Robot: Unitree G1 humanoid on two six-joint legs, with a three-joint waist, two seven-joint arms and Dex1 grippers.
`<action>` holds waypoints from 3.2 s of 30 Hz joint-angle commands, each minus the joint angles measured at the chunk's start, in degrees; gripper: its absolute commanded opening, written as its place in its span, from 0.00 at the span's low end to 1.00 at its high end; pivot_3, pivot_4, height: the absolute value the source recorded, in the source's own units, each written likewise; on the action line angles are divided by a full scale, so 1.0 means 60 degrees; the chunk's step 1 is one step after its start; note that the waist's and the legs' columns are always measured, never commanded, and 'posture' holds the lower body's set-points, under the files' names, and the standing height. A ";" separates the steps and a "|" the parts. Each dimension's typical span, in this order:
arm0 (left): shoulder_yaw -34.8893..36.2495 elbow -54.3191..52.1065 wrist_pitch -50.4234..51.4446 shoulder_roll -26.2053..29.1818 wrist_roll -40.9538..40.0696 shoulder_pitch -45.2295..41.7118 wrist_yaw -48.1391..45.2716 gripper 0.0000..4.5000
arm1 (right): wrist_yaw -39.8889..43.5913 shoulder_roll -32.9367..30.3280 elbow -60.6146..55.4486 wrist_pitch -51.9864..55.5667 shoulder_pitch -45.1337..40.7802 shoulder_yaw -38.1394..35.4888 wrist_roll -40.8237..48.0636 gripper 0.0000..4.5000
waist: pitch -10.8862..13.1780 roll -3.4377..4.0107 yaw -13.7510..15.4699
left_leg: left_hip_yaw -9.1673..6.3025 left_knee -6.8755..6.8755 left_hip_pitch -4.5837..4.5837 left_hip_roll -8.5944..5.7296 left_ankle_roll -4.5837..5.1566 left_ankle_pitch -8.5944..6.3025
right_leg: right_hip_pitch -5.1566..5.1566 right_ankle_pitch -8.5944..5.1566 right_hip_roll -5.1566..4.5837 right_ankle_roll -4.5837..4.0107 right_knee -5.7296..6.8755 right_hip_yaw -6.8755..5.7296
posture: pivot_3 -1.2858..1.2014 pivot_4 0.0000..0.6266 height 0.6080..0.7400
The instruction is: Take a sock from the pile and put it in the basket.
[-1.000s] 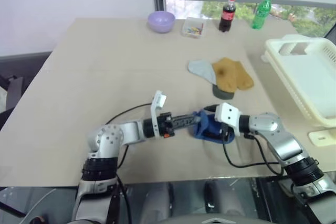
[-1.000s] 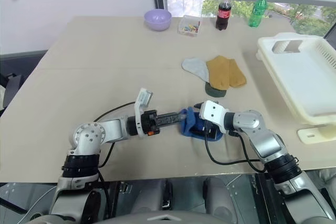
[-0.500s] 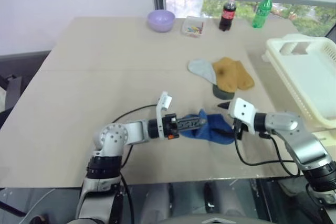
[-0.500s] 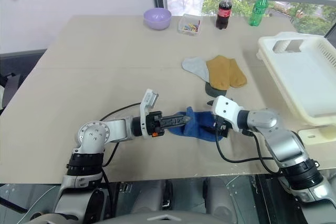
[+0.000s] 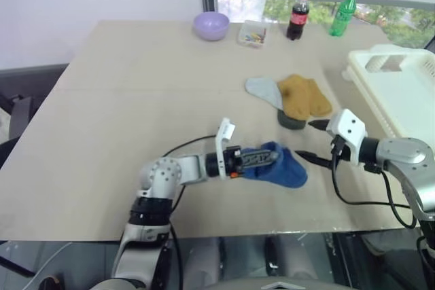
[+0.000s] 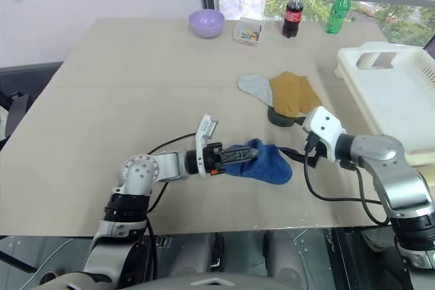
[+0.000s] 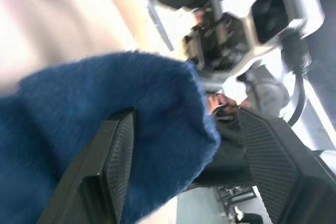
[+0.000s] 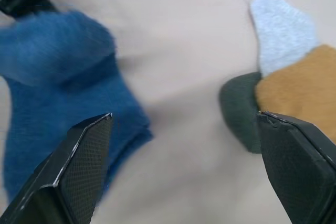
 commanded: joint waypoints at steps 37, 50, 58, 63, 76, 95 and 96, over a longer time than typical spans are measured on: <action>0.0264 0.0411 -0.1371 0.2927 0.1454 0.0552 -0.1543 0.73 | -0.0535 0.0409 0.0968 -0.0103 0.0622 0.1490 -0.0484 0.99 | -0.0005 -0.0002 0.0059 | -0.0007 0.0002 0.0008 0.0008 -0.0001 0.0000 | 0.0009 -0.0011 0.0001 0.0018 -0.0004 -0.0008 | 0.52 0.24 0.92; -0.1172 -0.1273 -0.0846 0.3002 0.1550 0.1232 -0.1958 0.73 | -0.0587 0.0493 0.0999 -0.0226 0.0586 0.1496 -0.0637 0.99 | -0.0010 0.0001 0.0046 | -0.0008 0.0002 0.0020 0.0017 -0.0002 0.0000 | 0.0011 -0.0010 -0.0002 0.0018 -0.0003 -0.0005 | 0.52 0.24 0.92; -0.0990 -0.1875 -0.0049 0.3331 0.0770 0.1345 -0.2375 0.73 | -0.0596 0.0572 0.1019 -0.0258 0.0501 0.1548 -0.0667 0.99 | -0.0009 0.0001 0.0018 | -0.0011 0.0003 0.0018 0.0018 -0.0002 0.0000 | 0.0008 -0.0014 0.0000 0.0024 -0.0003 -0.0003 | 0.52 0.24 0.92; -0.1089 -0.2208 -0.0083 0.3819 0.0858 0.1615 -0.2451 0.73 | -0.0609 0.0639 0.1070 -0.0306 0.0448 0.1573 -0.0715 0.99 | -0.0008 0.0002 0.0000 | -0.0015 0.0002 0.0020 0.0022 -0.0002 0.0000 | 0.0006 -0.0014 0.0000 0.0025 -0.0002 -0.0003 | 0.52 0.24 0.92; -0.1327 -0.1646 -0.1294 0.3199 0.2310 0.1511 -0.0932 0.73 | -0.0596 0.0813 0.1203 -0.0467 0.0406 0.1573 -0.0866 0.99 | -0.0016 0.0004 0.0022 | -0.0027 0.0006 0.0032 0.0022 -0.0002 0.0000 | 0.0012 -0.0011 -0.0003 0.0021 -0.0001 0.0002 | 0.52 0.24 0.92; -0.0553 -0.1227 -0.1256 0.2348 0.1751 0.0961 -0.0517 0.73 | -0.0600 0.0897 0.1286 -0.0538 0.0257 0.1604 -0.0944 0.99 | -0.0024 0.0008 -0.0006 | -0.0030 0.0012 0.0038 0.0020 -0.0002 0.0002 | 0.0014 0.0000 0.0002 0.0010 0.0005 0.0002 | 0.52 0.24 0.92; -0.0467 -0.1353 -0.1227 0.2309 0.1524 0.0946 -0.0688 0.73 | -0.0592 0.0896 0.1310 -0.0552 0.0226 0.1604 -0.0945 0.99 | -0.0023 0.0008 -0.0017 | -0.0029 0.0012 0.0037 0.0020 -0.0002 0.0002 | 0.0014 0.0000 0.0004 0.0010 0.0005 0.0001 | 0.52 0.24 0.92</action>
